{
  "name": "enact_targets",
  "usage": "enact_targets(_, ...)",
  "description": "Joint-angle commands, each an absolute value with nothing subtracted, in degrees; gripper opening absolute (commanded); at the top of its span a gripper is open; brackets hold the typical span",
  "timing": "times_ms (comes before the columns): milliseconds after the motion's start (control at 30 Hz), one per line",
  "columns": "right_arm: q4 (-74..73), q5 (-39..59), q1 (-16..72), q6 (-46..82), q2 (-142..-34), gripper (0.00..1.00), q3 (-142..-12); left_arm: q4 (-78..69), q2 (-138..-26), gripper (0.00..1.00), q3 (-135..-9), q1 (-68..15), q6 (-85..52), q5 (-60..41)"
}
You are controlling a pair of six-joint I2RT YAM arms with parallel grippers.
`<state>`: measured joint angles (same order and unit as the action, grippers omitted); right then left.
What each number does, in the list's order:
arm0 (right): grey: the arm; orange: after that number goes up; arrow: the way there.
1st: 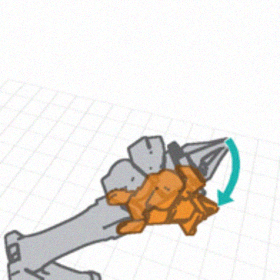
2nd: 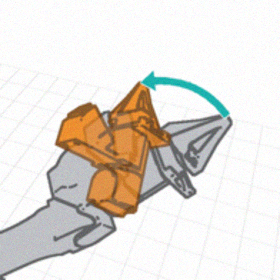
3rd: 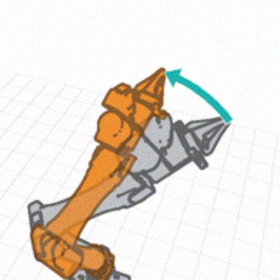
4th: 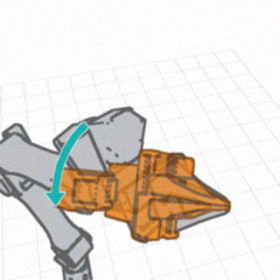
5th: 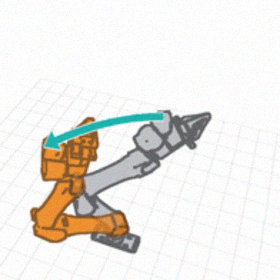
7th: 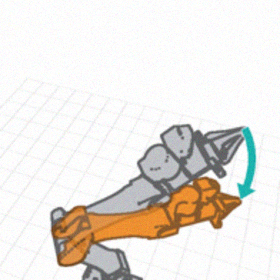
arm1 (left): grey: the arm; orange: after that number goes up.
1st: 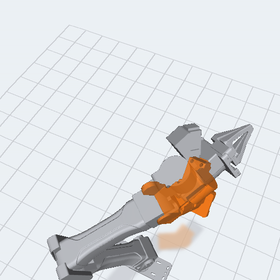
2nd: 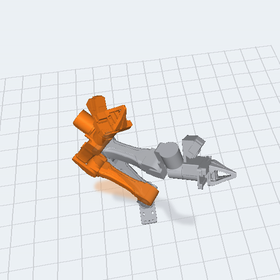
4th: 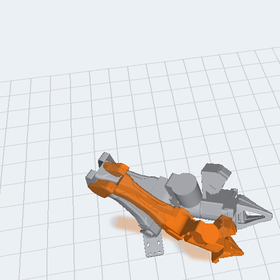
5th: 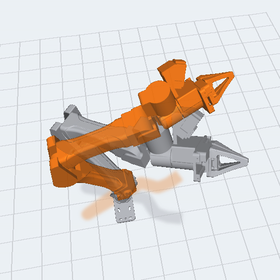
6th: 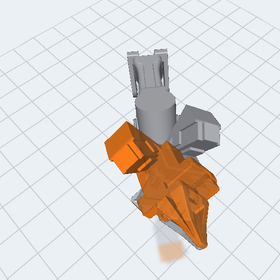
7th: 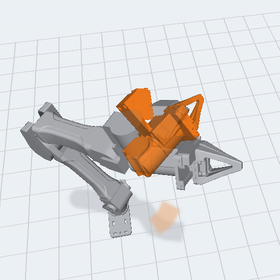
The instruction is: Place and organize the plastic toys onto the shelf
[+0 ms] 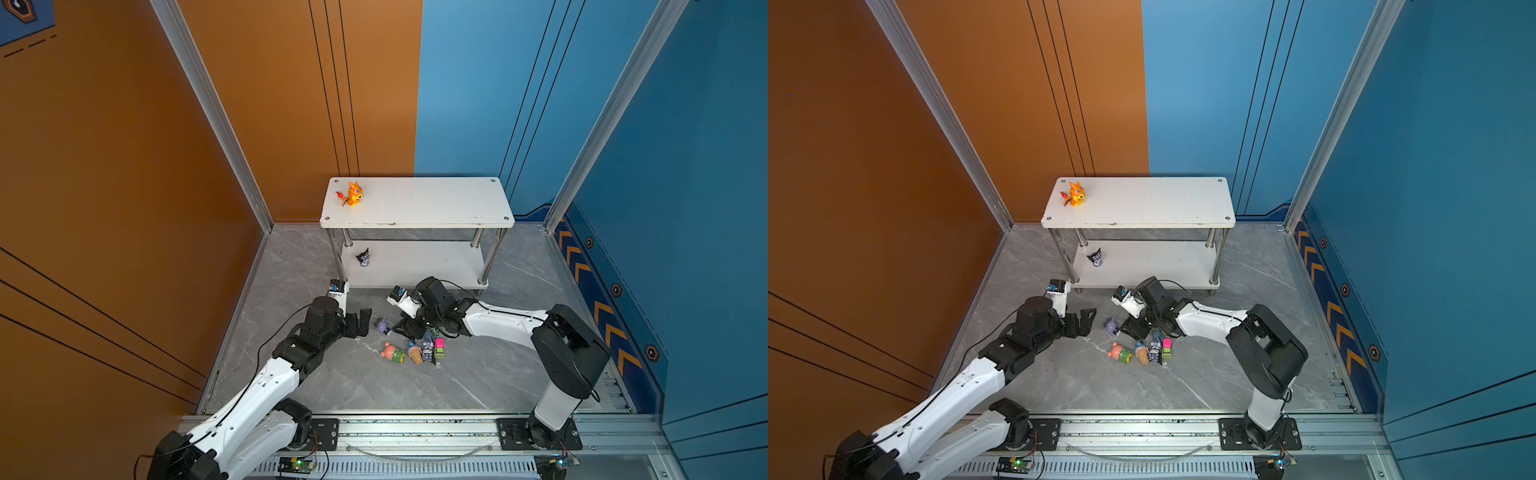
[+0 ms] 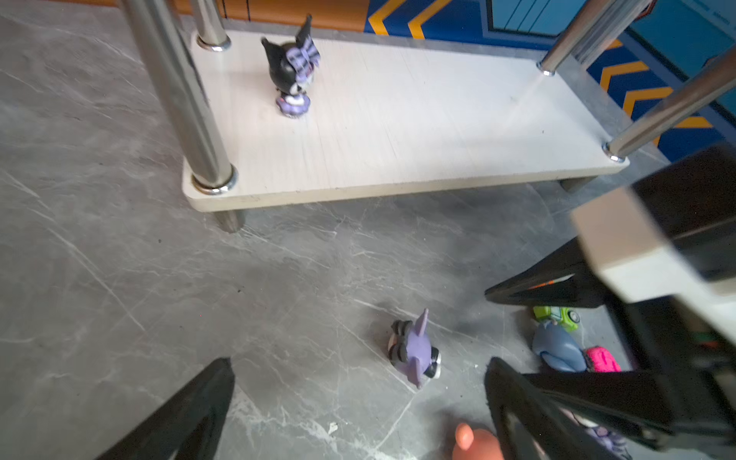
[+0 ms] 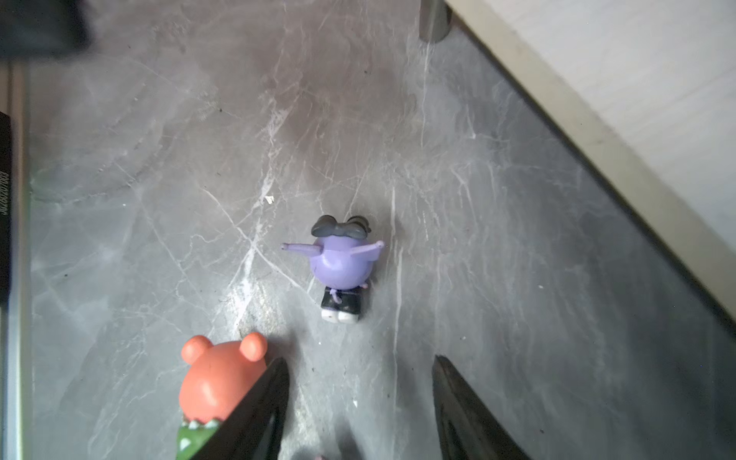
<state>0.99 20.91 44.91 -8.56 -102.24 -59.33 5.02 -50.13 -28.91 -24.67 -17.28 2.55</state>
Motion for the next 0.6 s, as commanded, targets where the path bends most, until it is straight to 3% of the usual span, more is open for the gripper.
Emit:
enact_targets(0,3.1,20.1,46.2,-8.0,-104.9,0.59,-63.2,8.3,-48.2,1.00,-28.1,-23.9,-18.1,5.1)
enact_targets(567,6.7,15.4,47.9,-9.7,-111.7,0.59,-66.6,6.5,-47.7,1.00,-27.0,-22.9,-18.2,2.8)
